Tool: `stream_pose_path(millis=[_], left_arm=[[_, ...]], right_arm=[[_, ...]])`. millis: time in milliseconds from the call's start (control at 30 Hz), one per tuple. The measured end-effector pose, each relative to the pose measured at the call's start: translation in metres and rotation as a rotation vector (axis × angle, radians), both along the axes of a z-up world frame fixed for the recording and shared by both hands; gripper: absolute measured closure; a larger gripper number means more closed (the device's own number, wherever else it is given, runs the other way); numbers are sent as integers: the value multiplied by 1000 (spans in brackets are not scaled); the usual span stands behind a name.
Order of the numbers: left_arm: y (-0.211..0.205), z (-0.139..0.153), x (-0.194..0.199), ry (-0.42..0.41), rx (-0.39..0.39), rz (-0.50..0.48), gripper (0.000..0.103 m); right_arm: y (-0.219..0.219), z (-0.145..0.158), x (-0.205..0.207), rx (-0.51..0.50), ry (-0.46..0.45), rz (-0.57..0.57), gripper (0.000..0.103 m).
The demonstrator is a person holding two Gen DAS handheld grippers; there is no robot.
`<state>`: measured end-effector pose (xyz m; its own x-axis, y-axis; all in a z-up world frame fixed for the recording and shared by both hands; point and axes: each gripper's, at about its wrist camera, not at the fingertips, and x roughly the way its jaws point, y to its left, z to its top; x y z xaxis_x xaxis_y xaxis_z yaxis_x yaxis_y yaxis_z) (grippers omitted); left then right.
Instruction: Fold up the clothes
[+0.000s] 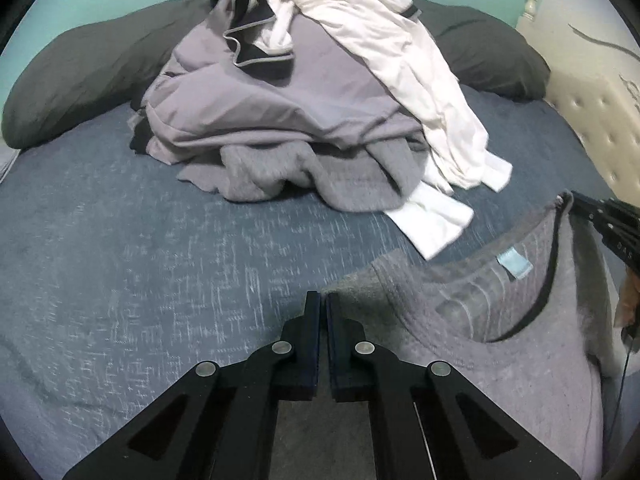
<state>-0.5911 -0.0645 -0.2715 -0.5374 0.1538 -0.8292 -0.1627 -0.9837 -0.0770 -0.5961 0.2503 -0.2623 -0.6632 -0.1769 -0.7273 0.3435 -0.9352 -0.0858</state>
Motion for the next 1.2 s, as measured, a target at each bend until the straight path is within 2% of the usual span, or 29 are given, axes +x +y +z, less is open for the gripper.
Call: stream_pose_path(millis=[100,333,500,533,600,667,867,933,967,1200], left_arm=[[-1,-10,-4,-14,-13,10,100],[-4,-41,-10,-85,10,9,100],[-6,-33,-12,-61,45,33,95],[-5,-29,-13,-48,55,41,93],[3,-26,-17,-48,51,29,72],[15,-27,-22,-61,42,9,63],[41,-48,-31,-129,-40,-20,64],[43,-54,-30,-138,-57,-25,78],[43,-55,-30,-138,-67,-29,92],[42,-44,-32,-74,-106,-12,96]], right_arm=[[-5,-3,-7,17,2,-2,99],[-9,-48,-21,60,-96,-13,99],[-12,-69,-23,57,-136,-6,99],[-11,-71,-23,53,-141,-6,99],[-10,-71,-23,49,-145,-6,99],[-9,-70,-22,44,-145,-6,99],[-6,-65,-20,36,-149,4,99],[-3,-65,-19,26,-151,5,99],[-2,-66,-20,20,-152,6,99],[0,-61,-19,-3,-109,1,99]])
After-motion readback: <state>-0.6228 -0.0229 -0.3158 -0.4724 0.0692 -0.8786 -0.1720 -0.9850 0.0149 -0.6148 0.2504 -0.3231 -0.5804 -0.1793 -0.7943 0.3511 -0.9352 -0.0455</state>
